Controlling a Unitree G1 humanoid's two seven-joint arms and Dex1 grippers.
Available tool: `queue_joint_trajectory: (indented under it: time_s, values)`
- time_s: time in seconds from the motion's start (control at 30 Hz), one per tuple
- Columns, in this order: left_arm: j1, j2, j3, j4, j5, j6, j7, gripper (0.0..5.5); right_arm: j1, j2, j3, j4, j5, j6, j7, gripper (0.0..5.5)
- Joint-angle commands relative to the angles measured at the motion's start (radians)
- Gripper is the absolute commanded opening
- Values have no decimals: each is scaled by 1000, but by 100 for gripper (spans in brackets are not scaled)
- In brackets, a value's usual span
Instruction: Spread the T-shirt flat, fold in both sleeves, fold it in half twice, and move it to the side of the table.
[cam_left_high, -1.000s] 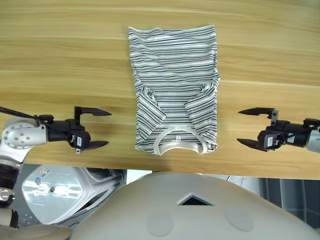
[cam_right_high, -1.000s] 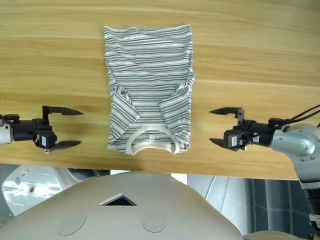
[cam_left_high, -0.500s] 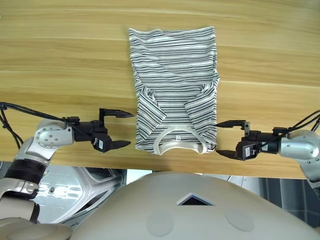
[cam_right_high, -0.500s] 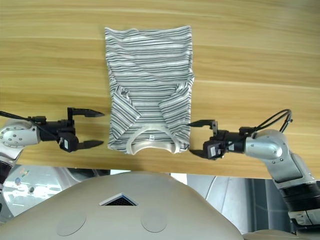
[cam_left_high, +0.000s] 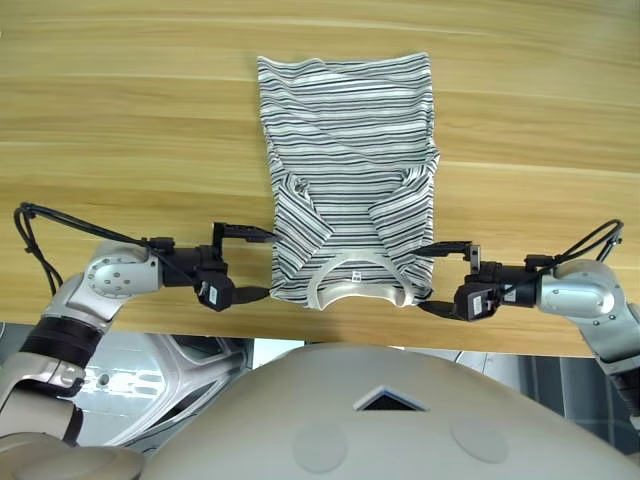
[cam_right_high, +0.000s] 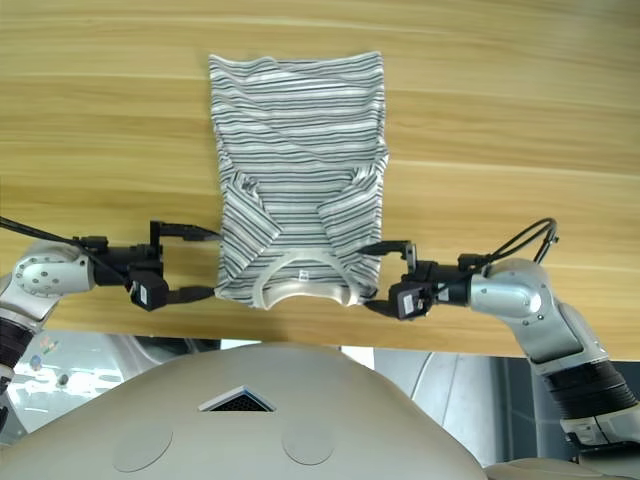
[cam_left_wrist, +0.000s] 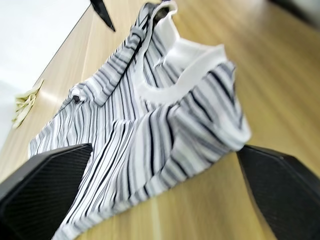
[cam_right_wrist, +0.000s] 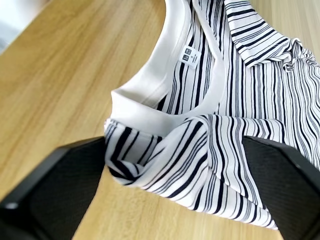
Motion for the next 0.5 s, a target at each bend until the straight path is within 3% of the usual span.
queue_joint_trajectory:
  time_s: [0.03,0.13,0.5]
  values:
    - [25,-5,-49,0,40,51,-32,540,-11,1,12,-2,-30,23,-2,482]
    - [19,-10,-58,-7,29,62,-30,509,-14,2,14,-5,-32,27,-5,485]
    - [-7,-26,-38,40,110,75,25,300,-4,-21,-4,-16,-35,39,-6,272]
